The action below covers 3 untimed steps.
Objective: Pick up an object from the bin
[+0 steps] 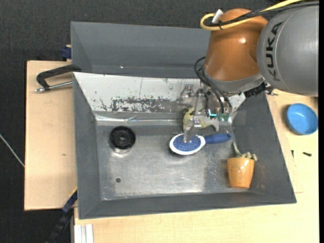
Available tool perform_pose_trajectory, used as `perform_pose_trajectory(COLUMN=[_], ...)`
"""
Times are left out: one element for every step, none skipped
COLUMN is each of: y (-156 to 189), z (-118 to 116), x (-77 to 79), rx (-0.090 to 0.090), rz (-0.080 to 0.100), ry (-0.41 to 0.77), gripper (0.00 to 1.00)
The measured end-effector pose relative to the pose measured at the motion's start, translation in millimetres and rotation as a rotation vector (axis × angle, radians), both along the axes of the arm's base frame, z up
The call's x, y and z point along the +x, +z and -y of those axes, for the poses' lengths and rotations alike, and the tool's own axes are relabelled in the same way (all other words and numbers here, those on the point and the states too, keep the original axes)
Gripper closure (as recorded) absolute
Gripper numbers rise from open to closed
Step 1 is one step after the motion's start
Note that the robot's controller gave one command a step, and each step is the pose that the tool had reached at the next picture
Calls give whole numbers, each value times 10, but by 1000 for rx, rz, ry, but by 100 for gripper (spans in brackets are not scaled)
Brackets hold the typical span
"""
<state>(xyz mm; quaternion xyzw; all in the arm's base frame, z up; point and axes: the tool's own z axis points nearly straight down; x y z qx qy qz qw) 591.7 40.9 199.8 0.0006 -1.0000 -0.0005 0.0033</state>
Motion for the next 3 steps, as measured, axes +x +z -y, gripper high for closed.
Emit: perform_pose_trajectory(y=[-1270,-1243,427], z=[398,386,561], x=[4,22,-103], rx=[1,1,-2], rz=[16,23,21], ry=[233,234,365], gripper=[0,100,100])
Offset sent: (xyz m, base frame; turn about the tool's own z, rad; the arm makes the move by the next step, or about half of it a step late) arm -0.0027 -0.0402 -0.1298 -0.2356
